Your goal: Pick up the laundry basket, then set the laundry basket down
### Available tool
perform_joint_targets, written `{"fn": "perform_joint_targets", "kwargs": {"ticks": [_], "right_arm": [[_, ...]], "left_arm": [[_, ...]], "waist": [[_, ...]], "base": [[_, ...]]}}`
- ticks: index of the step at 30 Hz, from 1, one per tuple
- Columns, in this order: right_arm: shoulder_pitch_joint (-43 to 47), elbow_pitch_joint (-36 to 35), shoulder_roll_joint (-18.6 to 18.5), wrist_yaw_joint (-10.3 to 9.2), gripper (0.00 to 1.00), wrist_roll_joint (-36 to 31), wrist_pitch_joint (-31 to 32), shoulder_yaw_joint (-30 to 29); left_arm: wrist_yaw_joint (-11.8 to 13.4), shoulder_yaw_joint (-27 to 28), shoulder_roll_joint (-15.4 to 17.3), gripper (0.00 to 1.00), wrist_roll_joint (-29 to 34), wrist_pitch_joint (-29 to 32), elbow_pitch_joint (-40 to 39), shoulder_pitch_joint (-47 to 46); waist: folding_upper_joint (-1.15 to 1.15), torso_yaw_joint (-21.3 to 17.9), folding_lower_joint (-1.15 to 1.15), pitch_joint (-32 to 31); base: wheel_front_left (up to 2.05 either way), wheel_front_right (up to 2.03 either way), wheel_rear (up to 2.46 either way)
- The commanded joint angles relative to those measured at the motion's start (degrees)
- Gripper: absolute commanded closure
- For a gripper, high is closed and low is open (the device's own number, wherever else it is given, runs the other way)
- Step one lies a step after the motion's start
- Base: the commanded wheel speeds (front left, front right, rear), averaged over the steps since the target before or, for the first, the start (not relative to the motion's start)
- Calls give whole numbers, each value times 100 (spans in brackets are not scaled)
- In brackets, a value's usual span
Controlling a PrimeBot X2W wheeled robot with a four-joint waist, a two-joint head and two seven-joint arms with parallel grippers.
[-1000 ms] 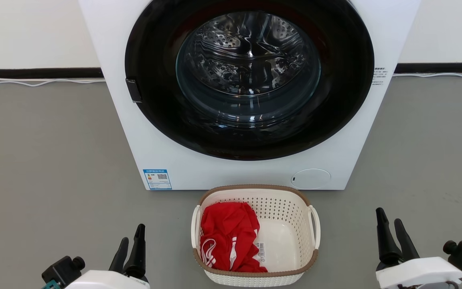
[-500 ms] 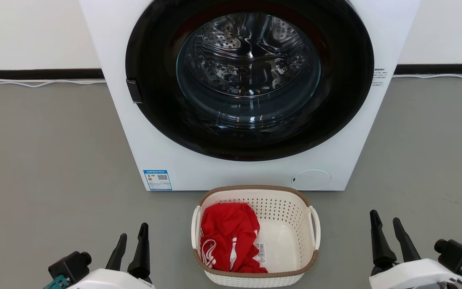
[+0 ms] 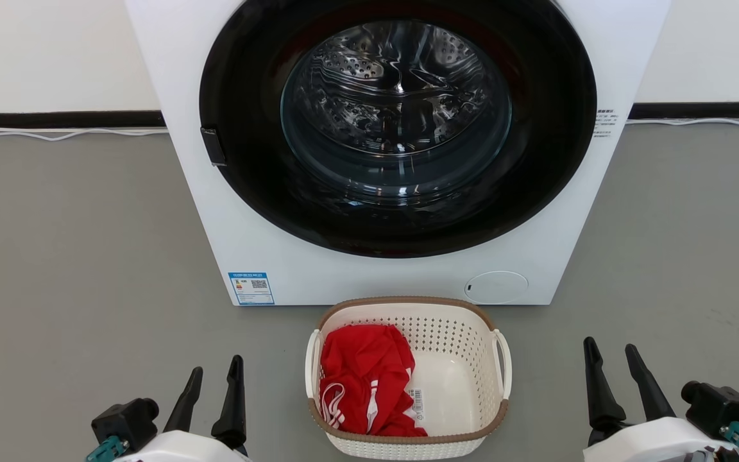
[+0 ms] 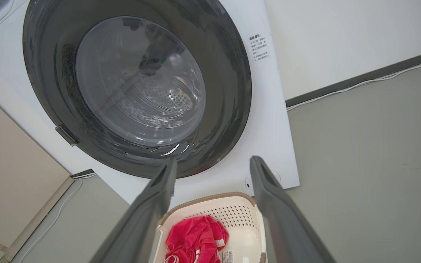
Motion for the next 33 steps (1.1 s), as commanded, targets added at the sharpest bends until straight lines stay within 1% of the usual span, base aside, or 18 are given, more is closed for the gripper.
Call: {"fn": "perform_joint_targets", "kwargs": {"ticks": [1,26,33], "right_arm": [[-157,-103,-71,34,0,-205,-125,131],[-168,70,-84,43,0,-1772,-526,136],[-170,79,-84,43,0,-1781,-531,95]], "left_arm": [[47,107,53,0,209,-78,-167,-296],[106,49,77,0,1693,-481,-47,-313],[120,59,77,0,1692,-486,-15,-305]], "waist": [[0,-5,0,7],[0,-49,0,4],[0,-34,0,-14]], "base": [[0,0,0],[0,0,0],[0,0,0]]}}
